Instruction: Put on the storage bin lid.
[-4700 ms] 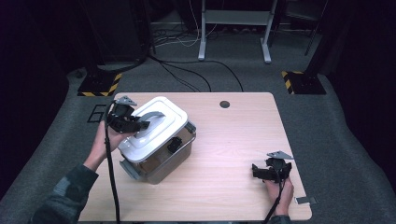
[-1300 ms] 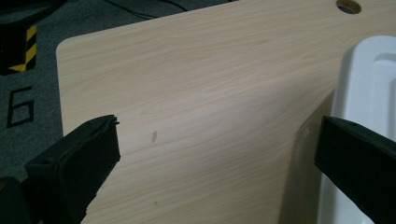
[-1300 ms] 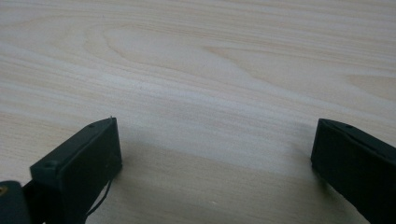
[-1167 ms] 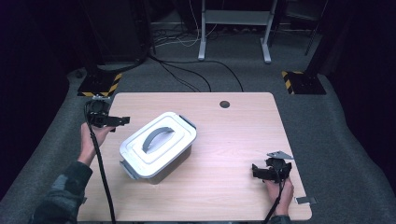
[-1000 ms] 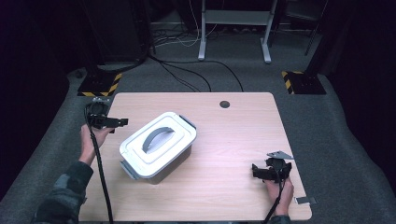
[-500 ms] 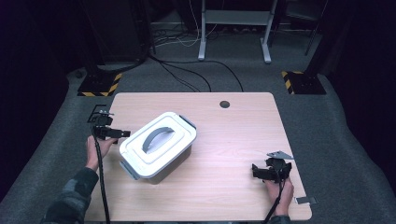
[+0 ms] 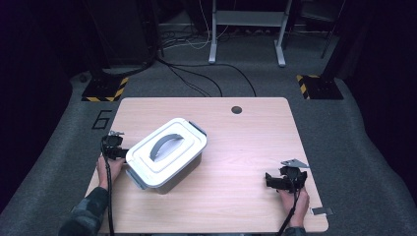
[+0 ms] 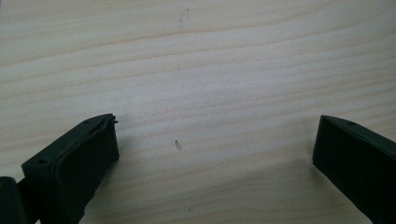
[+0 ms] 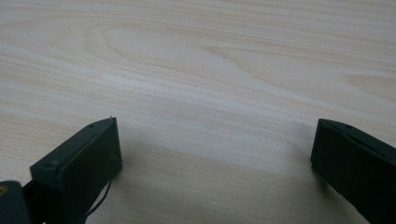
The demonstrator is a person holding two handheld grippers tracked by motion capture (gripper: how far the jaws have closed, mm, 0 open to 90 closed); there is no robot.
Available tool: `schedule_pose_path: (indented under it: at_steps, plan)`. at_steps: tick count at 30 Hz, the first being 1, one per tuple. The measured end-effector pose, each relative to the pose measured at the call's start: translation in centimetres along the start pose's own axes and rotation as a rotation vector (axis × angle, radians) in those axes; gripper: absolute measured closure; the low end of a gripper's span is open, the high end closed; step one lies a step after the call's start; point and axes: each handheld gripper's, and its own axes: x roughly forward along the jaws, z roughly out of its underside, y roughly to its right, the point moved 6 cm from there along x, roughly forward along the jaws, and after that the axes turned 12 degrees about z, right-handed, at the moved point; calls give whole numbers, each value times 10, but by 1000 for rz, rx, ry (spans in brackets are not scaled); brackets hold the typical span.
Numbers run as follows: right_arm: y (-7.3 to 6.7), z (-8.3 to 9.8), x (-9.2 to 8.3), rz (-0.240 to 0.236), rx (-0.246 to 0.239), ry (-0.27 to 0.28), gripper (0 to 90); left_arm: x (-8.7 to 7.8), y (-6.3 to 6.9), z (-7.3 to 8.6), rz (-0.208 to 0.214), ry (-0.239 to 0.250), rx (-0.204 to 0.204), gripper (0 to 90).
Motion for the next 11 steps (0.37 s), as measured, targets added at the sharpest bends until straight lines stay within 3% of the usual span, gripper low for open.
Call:
schedule_pose_path:
  at_steps: [1, 2, 3, 11]
  plan:
    - [0, 0, 0, 0, 0, 0, 9, 1, 1, 1, 1, 26, 19, 0]
    - [0, 0, 0, 0, -1, 0, 9, 2, 1, 2, -7, 65, 16, 0]
    - [0, 0, 0, -1, 0, 1, 9, 2, 1, 3, -7, 74, 14, 0]
    - [0, 0, 0, -1, 1, -1, 5, 3, 4, 2, 10, 78, 26, 0]
